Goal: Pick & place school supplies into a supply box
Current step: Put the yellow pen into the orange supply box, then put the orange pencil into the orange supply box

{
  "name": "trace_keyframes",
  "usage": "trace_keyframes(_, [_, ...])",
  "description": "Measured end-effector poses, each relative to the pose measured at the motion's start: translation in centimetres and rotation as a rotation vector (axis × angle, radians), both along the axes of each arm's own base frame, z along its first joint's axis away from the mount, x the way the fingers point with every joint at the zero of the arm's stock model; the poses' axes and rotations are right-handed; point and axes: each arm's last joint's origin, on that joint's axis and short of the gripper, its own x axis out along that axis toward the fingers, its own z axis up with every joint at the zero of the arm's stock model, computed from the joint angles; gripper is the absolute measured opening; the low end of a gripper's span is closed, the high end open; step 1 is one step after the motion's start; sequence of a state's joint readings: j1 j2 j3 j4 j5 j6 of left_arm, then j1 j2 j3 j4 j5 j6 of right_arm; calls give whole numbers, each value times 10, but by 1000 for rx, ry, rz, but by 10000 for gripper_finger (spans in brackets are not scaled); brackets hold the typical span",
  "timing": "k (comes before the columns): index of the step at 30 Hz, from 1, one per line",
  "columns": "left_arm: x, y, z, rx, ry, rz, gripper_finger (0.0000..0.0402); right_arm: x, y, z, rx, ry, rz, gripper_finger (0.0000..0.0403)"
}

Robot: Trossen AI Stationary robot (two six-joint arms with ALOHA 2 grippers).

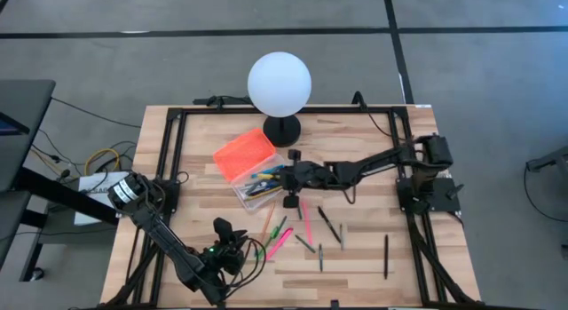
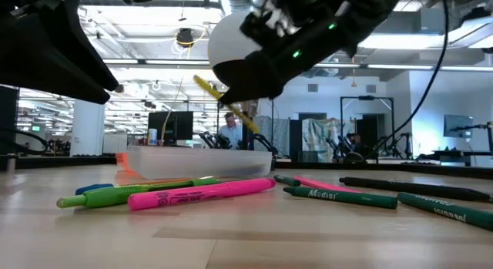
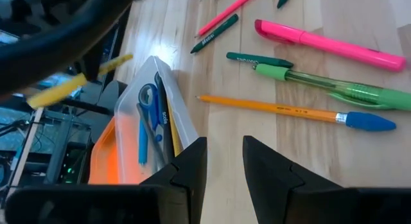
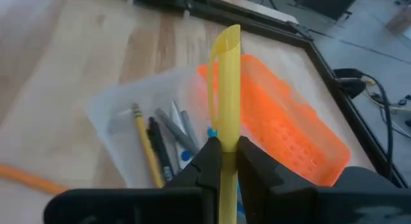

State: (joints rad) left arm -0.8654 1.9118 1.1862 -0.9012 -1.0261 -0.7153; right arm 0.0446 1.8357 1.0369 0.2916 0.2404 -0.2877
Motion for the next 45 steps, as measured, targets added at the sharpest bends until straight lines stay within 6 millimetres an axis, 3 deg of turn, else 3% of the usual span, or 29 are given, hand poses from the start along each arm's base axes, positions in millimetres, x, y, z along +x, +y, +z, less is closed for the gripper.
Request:
trace_keyframes(9, [-1,-1,-2,-70,29,28,95,22,-3,-21,-108,116,92,25])
trace_keyframes(20, [-8,-6,-2,-125,28,41,95,28,2,-19,-186,131,148,34])
trace_keyframes(35, [-8,-7,-2,-144,1,55,95,28,3,-20,-219,138,161,125])
trace_keyframes(45, [3,1,-2,-143,-33,91,95,10,30,12,-233,136,123,129])
